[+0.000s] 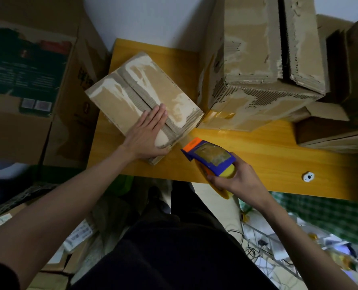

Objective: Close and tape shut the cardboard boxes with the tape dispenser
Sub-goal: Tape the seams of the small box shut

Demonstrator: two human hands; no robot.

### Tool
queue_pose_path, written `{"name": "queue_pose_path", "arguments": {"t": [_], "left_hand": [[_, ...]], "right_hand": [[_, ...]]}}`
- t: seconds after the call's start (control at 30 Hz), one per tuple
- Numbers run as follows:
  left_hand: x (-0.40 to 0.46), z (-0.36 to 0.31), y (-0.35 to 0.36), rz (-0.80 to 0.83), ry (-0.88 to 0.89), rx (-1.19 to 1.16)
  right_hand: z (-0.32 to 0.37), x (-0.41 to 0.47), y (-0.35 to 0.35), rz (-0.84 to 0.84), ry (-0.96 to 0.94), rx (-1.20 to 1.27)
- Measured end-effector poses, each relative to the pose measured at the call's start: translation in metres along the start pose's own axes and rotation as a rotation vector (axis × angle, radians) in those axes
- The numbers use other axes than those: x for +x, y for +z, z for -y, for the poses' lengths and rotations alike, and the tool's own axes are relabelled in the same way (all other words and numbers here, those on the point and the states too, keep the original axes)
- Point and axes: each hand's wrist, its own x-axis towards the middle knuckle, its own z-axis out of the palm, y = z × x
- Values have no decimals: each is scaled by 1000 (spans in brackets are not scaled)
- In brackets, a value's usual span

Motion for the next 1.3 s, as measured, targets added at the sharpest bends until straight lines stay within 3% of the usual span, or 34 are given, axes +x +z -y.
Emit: {"name": "queue_pose_path", "arguments": {"t": [0.17, 0.43, 0.53, 0.67, 0.93, 1.3], "left_hand": [[-2, -13, 5, 2, 140, 3], [0, -16, 10, 37, 140, -9], [-2, -18, 9, 16, 152, 6], [-3, -17, 7, 21, 151, 0], [-2, -17, 6, 49, 145, -9], [-2, -19, 10, 29, 153, -14]], "right_hand": [[-4, 0, -2, -21, 14, -37], [-9, 5, 9, -97, -15, -94], [-3, 4, 10, -150, -124, -67], [-7, 4, 8, -170, -296, -226], [-4, 13, 18, -30, -217, -430], [25, 55, 31, 11, -179, -618]]}}
